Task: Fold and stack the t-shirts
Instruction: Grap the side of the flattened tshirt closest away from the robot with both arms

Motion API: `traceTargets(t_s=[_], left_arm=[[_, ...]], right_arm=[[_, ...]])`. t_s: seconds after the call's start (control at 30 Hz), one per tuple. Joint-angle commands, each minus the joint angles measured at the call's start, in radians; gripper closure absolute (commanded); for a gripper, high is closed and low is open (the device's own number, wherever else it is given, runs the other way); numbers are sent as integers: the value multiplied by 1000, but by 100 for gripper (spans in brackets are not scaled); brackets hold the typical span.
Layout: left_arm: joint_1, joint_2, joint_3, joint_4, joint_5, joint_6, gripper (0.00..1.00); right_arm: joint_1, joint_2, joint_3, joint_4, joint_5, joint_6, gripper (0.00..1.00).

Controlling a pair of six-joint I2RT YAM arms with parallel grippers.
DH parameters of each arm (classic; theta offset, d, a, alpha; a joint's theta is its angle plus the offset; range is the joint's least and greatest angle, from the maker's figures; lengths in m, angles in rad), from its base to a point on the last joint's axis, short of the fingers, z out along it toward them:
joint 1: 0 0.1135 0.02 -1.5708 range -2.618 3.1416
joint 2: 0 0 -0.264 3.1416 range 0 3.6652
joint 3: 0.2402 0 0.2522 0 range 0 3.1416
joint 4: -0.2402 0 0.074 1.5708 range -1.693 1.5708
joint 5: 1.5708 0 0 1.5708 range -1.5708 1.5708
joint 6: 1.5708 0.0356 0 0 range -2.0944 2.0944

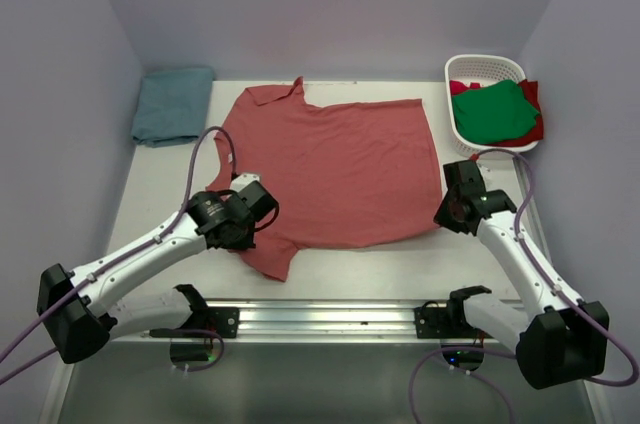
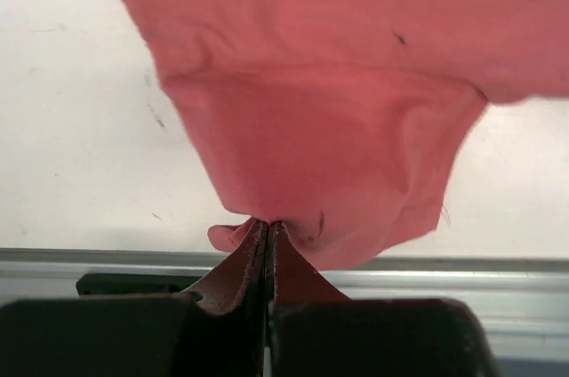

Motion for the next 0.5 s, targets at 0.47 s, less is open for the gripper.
traceTargets(t_s=[0.47], left_arm=[[321,87,-17,442,-179,113,100]], right_arm=[[-13,354,179,248,182,5,100]])
